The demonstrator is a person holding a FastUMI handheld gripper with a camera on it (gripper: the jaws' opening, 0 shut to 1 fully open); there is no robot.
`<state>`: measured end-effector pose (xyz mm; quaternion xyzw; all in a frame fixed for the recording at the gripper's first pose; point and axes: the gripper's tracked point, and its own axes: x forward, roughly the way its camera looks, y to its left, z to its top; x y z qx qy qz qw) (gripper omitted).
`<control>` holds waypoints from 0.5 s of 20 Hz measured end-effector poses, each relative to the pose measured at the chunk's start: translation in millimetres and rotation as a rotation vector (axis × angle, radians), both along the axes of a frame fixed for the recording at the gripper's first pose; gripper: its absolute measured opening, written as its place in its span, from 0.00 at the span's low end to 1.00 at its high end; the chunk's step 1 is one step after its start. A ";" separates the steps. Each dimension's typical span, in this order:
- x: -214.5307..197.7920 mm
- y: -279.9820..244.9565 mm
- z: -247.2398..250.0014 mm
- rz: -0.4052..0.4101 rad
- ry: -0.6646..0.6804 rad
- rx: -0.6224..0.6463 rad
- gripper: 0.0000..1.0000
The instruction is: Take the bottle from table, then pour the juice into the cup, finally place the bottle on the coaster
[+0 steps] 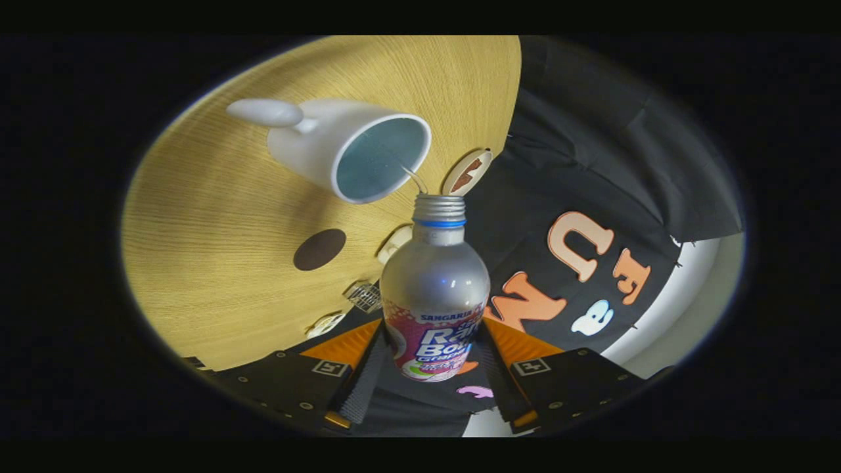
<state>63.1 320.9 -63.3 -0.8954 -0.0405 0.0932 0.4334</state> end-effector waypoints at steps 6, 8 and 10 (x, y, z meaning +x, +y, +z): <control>-2.0 1.1 1.6 0.003 -0.010 -0.023 0.75; -1.2 1.4 0.2 0.006 -0.012 -0.036 0.75; -1.0 2.2 0.0 0.009 -0.014 -0.039 0.75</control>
